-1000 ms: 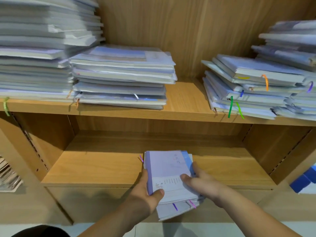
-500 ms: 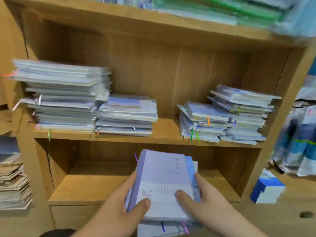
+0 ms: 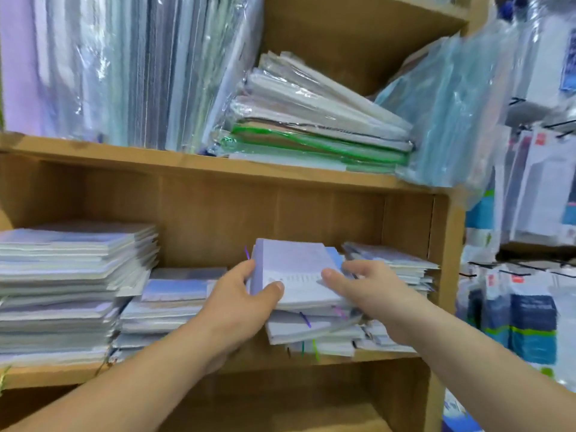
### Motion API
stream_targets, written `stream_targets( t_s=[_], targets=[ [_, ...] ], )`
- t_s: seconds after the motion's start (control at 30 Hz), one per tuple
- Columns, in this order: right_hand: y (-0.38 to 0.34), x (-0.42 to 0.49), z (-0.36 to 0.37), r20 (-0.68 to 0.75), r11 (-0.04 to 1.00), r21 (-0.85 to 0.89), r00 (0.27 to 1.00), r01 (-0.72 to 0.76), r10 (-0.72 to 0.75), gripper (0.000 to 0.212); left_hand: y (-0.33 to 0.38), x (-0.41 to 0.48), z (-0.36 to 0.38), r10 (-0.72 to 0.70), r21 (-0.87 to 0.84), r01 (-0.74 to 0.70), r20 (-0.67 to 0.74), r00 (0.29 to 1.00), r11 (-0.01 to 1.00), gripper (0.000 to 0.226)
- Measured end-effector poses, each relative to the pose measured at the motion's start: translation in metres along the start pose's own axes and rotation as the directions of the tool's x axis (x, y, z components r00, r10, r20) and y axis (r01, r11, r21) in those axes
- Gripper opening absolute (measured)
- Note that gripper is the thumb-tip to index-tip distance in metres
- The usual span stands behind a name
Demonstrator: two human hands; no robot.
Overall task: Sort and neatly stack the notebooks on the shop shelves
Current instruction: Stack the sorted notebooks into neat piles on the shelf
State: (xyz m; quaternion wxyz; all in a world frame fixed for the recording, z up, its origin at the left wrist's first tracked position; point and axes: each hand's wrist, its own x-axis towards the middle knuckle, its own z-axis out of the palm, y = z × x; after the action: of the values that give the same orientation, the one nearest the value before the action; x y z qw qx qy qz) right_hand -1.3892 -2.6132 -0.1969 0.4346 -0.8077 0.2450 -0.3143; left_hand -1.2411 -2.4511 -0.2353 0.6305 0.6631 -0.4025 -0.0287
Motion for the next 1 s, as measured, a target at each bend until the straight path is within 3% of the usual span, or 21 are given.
stream_targets(
  t_s=[0.13,0.2,0.23,0.3,0.33,0.37,0.43,0.53,0.63,0.73,0.77,0.83,0.9,1.0],
  targets=[
    [0.002,0.057,-0.013,-0.027,0.998,-0.038,0.998,-0.054,0.053,0.065,-0.01,0.061,0.034,-0.043,-0.066,0.04,-0.047,0.998,0.997,0.007],
    [0.006,0.077,-0.018,-0.036,0.99,-0.139,0.999,-0.014,0.009,0.066,-0.025,0.088,0.052,-0.059,-0.026,0.057,-0.076,0.995,0.998,0.006],
    [0.009,0.083,-0.02,-0.046,0.945,-0.325,0.997,0.048,-0.066,0.063,-0.035,0.099,0.062,-0.072,0.021,0.073,-0.049,0.996,0.997,0.015],
    [0.016,0.087,-0.018,-0.019,0.68,-0.715,0.969,0.16,-0.247,0.05,-0.055,0.113,0.079,-0.148,0.137,0.143,0.026,0.989,0.98,0.048],
    [0.021,0.085,-0.015,0.035,0.588,-0.78,0.953,0.215,-0.302,0.049,-0.063,0.119,0.085,-0.187,0.197,0.176,0.039,0.982,0.964,0.06],
    [0.025,0.084,-0.011,0.105,0.568,-0.776,0.944,0.274,-0.312,0.052,-0.068,0.124,0.091,-0.204,0.245,0.187,0.047,0.978,0.951,0.068],
    [0.034,0.082,-0.003,0.219,0.599,-0.722,0.936,0.346,-0.277,0.059,-0.07,0.132,0.098,-0.235,0.29,0.197,0.104,0.966,0.937,0.08],
    [0.04,0.083,0.007,0.26,0.5,-0.796,0.939,0.341,-0.226,0.045,-0.06,0.133,0.093,-0.347,0.204,0.302,0.249,0.904,0.931,0.079],
    [0.035,0.083,0.012,0.191,0.398,-0.877,0.956,0.268,-0.222,0.022,-0.059,0.115,0.067,-0.247,0.21,0.193,0.278,0.928,0.959,0.061],
    [0.027,0.08,0.035,0.134,0.272,-0.923,0.891,0.271,-0.433,0.032,-0.065,0.076,0.028,-0.067,0.256,0.023,0.165,0.984,0.967,0.044],
    [0.021,0.076,0.048,0.115,0.32,-0.897,0.862,0.303,-0.493,0.034,-0.069,0.062,0.012,0.002,0.262,-0.036,0.131,0.991,0.964,0.04],
    [0.011,0.069,0.079,0.12,0.511,-0.749,0.845,0.422,-0.521,0.036,-0.076,0.034,-0.024,0.092,0.303,-0.098,0.035,0.995,0.948,0.035],
    [0.002,0.064,0.113,0.172,0.66,-0.594,0.874,0.461,-0.455,0.039,-0.082,0.015,-0.067,0.157,0.389,-0.111,-0.089,0.984,0.914,0.025],
    [0.0,0.067,0.152,0.217,0.784,-0.501,0.93,0.366,-0.296,0.054,-0.095,-0.003,-0.13,0.244,0.577,-0.051,-0.263,0.934,0.815,0.017]
  ],
)
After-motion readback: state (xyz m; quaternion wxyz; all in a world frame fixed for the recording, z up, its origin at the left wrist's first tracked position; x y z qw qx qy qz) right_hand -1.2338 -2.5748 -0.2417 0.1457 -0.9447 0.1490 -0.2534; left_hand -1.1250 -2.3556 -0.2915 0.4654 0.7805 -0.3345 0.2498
